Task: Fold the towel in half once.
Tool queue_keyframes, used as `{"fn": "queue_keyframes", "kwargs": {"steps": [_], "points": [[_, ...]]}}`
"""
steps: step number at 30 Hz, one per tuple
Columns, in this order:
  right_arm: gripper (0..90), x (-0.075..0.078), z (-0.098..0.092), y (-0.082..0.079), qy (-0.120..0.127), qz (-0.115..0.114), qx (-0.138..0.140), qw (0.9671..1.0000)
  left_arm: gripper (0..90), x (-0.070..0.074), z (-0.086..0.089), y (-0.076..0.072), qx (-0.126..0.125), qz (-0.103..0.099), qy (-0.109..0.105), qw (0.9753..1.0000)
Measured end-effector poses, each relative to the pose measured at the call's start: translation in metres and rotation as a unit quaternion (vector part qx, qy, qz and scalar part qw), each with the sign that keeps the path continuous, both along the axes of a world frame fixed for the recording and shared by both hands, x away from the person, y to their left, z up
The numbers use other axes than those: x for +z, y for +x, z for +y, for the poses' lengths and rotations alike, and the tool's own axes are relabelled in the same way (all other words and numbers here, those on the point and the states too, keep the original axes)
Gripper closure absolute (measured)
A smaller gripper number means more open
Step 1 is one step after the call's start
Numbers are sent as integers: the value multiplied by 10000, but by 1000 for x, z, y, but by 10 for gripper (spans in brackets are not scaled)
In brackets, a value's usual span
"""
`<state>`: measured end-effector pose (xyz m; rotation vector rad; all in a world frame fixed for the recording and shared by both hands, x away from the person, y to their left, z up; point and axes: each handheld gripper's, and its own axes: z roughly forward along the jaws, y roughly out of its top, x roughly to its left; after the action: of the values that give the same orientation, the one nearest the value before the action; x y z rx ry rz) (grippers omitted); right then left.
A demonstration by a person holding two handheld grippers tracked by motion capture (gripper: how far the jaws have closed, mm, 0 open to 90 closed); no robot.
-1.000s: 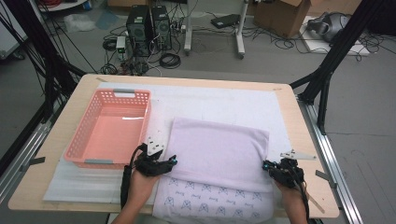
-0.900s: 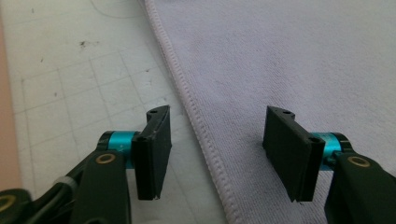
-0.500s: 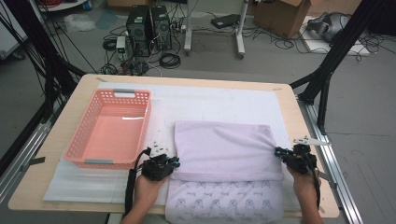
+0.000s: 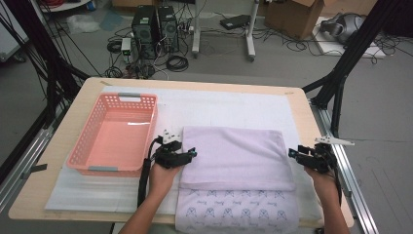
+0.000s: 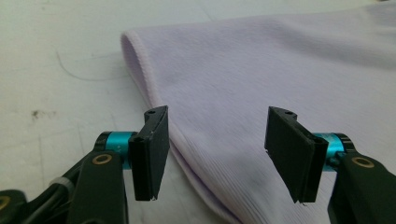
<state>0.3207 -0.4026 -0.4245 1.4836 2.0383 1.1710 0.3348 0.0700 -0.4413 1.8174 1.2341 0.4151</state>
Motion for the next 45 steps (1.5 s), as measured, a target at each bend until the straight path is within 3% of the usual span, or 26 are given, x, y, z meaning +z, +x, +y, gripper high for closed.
{"fn": "queue_keyframes", "kwargs": {"steps": [3,5,7,11,12,13,16,17,19,20,21,22,23,25,27,29,32,35,37,39,41,42,45], "points": [[467,4,4,15,26,-46,-14,10000,403,0,-3,18,70,0,54,10000],[460,3,8,25,-17,21,49,10000,411,0,-3,30,104,122,101,9998],[450,3,14,35,34,32,86,10000,424,1,-2,41,134,224,-107,9996],[449,-2,23,48,-85,164,198,9996,423,0,-1,52,151,150,-249,9995],[449,-4,25,50,-120,230,213,9994,413,-4,0,55,103,235,-272,9993],[447,-6,28,53,-148,312,240,9991,392,-8,-1,56,97,290,-225,9993],[458,-13,32,56,-366,458,329,9977,361,-10,-4,55,-117,90,59,9999],[480,-15,33,58,-500,523,355,9967,378,-10,-5,55,-73,47,192,9998],[533,-17,37,57,-738,487,329,9955,539,-10,-4,54,-46,-63,493,9988],[602,-17,39,57,-836,438,368,9949,647,-9,-1,54,-35,-48,472,9989],[756,-17,40,56,-739,464,453,9952,762,-10,1,55,-69,26,307,9995],[824,-17,42,56,-587,530,576,9952,822,-10,2,56,-41,77,231,9997],[837,-17,44,56,-667,497,596,9948,841,-10,1,57,2,92,173,9998],[847,-16,42,59,-540,592,609,9949,863,-8,0,59,97,118,115,9998],[850,-13,39,63,-413,485,517,9966,869,1,-1,64,172,90,119,9997],[851,-7,35,64,-247,245,367,9987,869,13,-2,68,210,-175,202,9994],[851,1,35,67,-215,-53,264,9994,870,25,3,77,413,-304,57,9987],[851,9,37,75,-140,-291,267,9991,870,31,8,87,465,-383,59,9982],[851,12,39,83,-238,-307,304,9988,870,32,8,92,461,-474,60,9978],[850,14,41,92,-318,-248,301,9987,869,33,8,100,451,-427,92,9980],[850,16,42,100,-285,-306,250,9988,869,34,9,108,474,-518,25,9975],[850,18,42,104,-273,-316,243,9988,869,36,10,114,477,-472,4,9977],[850,22,42,116,-316,-370,246,9985,869,41,10,128,408,-505,74,9979]]}}
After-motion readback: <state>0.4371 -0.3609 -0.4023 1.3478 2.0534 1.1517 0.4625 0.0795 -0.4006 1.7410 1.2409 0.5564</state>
